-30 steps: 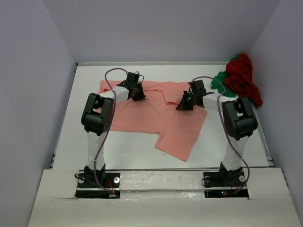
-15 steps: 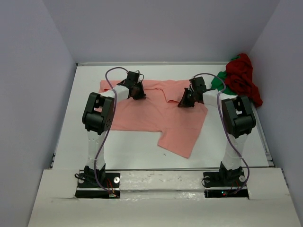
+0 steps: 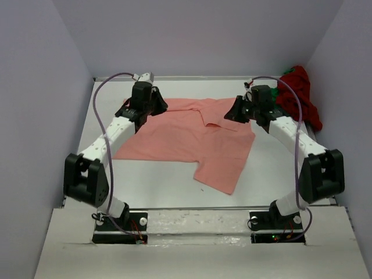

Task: Fold and stack the t-shirts
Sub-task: Fold the tshirt

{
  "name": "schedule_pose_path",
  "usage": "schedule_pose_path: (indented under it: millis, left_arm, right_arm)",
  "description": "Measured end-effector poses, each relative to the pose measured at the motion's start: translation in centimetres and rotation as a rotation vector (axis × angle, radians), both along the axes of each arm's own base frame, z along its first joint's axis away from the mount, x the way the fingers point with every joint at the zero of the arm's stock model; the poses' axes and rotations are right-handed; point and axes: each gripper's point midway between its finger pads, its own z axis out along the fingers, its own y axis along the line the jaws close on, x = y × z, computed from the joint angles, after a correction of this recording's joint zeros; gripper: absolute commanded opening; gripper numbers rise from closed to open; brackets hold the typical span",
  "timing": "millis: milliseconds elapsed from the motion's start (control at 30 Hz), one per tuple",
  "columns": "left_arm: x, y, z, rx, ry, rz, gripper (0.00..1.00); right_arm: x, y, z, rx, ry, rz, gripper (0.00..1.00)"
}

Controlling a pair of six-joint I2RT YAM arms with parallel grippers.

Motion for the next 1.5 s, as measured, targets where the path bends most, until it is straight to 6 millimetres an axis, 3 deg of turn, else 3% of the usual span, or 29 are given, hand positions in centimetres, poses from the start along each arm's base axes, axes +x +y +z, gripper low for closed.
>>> schedule_pose_path:
  millis: [33,100,133,167,233,333,467,500,567,800,1033,1300,1500]
  left_arm:
    - [-1.3,0.6,2.6,-0.017,-0.056,0.010,0.38]
    - [-3.4,1.8,5.7,-0.041,-0.141,0.038,0.45]
    - [-4.2,2.4,6.2,-0.043,-0.160,0.048,0.49]
    - [-5.4,3.0,6.7,-0.045,-0.181,0.061,0.52]
    - [-7.6,4.3,6.0,-0.035,-0.181,0.092,0.61]
    - [-9.7,6.4,3.1,0.023,-0.124,0.157,0.74]
    - [-11.1,9.3,-1.2,0.153,0.006,0.262,0.91]
    - [-11.2,9.7,-1.7,0.170,0.024,0.279,0.99]
    - [-11.7,10.8,-2.7,0.210,0.064,0.334,0.99]
    - [-12.0,14.6,-4.1,0.190,0.103,0.504,0.99]
    - [-13.1,20.1,-8.3,0.143,0.211,0.700,0.99]
    - [-13.7,20.5,-12.4,0.120,0.324,0.718,0.99]
    - [-14.2,22.5,-12.8,0.105,0.341,0.785,0.99]
  right_arm:
    - [-1.2,-0.2,1.7,0.016,-0.040,0.008,0.29]
    - [-3.7,-0.5,3.4,0.036,-0.075,0.021,0.47]
    - [-4.8,-0.7,3.8,0.042,-0.089,0.029,0.60]
    - [-6.4,-1.0,3.7,0.048,-0.086,0.032,0.63]
    - [-8.8,-1.4,2.9,0.052,-0.078,0.039,0.66]
    - [-13.5,-2.1,-0.5,0.050,0.003,0.040,0.66]
    - [-18.9,-3.1,-4.5,0.055,0.116,0.030,0.67]
    - [-19.8,-3.3,-5.0,0.054,0.129,0.029,0.67]
    - [-21.4,-3.6,-5.4,0.069,0.149,0.020,0.67]
    - [-22.8,-3.6,-4.2,0.116,0.135,0.001,0.65]
    - [-25.5,-4.0,-6.5,0.100,0.252,-0.015,0.63]
    - [-27.6,-4.4,-8.7,0.080,0.329,-0.030,0.60]
    - [-28.3,-4.3,-9.9,0.053,0.372,-0.028,0.60]
